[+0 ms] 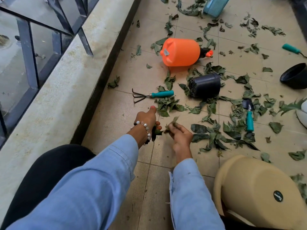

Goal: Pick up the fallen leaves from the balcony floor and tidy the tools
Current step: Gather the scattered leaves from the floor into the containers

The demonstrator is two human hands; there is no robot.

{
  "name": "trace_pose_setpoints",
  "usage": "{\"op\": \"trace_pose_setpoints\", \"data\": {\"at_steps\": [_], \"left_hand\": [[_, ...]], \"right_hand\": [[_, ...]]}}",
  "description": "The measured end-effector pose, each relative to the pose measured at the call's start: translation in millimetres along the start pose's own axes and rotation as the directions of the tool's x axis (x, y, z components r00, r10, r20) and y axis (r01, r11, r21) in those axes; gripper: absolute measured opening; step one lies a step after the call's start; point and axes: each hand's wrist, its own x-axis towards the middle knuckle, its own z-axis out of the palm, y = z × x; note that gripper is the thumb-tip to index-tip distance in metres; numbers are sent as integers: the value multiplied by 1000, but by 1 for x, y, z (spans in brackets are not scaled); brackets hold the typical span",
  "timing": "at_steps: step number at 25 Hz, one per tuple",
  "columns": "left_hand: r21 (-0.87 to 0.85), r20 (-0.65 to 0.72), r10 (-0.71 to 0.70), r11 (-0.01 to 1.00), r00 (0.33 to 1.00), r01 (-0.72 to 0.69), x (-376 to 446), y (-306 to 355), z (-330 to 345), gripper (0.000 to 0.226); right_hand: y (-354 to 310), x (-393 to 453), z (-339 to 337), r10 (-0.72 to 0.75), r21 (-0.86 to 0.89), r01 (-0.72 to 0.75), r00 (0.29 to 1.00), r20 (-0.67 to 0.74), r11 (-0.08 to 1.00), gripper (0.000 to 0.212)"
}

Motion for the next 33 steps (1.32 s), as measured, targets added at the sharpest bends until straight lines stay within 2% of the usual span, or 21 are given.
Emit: {"op": "trace_pose_setpoints", "data": {"at_steps": [1,2,4,5,7,8,10,11,12,13,14,15,16,17,18,20,23,25,27,30,33], "left_hand": [[11,-9,17,1000,1000,-17,0,-2,4,46],[29,-8,19,999,1000,-19,-1,-6,8,57],[12,30,-14,1000,999,14,16,-23,22,92],[-2,60,-49,999,997,49,19,-29,29,102],[-45,94,-51,997,994,56,5,-31,41,84],[-38,84,-46,998,995,50,-3,-29,44,70],[-1,8,-9,1000,1000,9,-8,-28,49,59],[0,-22,2,1000,1000,-2,-5,-29,52,57],[-16,-43,14,1000,999,-15,-5,-29,54,52],[-31,-46,20,999,999,-21,-7,-27,56,44],[-49,-33,16,999,999,-18,-8,-26,58,38],[-81,-13,25,996,1000,-26,-6,-25,59,35],[-118,7,34,992,999,-33,-6,-24,60,32],[-136,26,37,990,999,-33,-5,-25,60,31],[-120,40,33,992,999,-28,-3,-26,61,33],[-75,85,17,997,996,-11,-1,-28,61,40],[-50,79,5,999,997,-1,2,-24,59,48],[-26,37,-15,1000,999,16,8,-19,55,52],[-15,22,-46,999,999,47,18,-17,50,52],[26,7,-70,997,997,70,27,-17,48,52],[37,22,-52,998,998,51,28,-16,49,51]], "right_hand": [[-9,-12,-5,96,284,-117,992,87,952,19],[-16,-23,-7,116,436,-176,980,160,883,19],[-28,-46,-9,60,531,-156,979,194,833,22],[-28,-58,-7,3,490,-82,987,158,868,23],[-20,-75,-8,-227,223,208,972,63,952,29],[-13,-79,-11,-388,16,388,918,83,921,31],[-9,-71,-28,-584,-411,643,764,275,647,27],[-13,-64,-38,-569,-503,682,726,385,530,26],[-18,-59,-48,-503,-520,685,729,465,511,24],[-26,-56,-57,-432,-471,657,749,503,589,23],[-34,-54,-66,-388,-337,580,781,490,742,21],[-37,-49,-73,-370,-159,469,828,421,869,22],[-37,-41,-80,-349,-58,380,892,288,923,21],[-34,-30,-86,-309,-79,318,945,109,945,17],[-28,-13,-91,-299,-230,277,952,-62,933,11],[-11,21,-97,-298,-576,154,941,-163,803,16],[18,54,-89,-310,-899,194,948,69,392,47],[31,61,-83,-416,-957,227,899,135,179,35],[31,66,-81,-471,-955,234,873,125,181,24],[13,76,-81,-534,-916,256,844,55,310,20],[4,89,-74,-471,-908,324,865,171,266,23]]}}
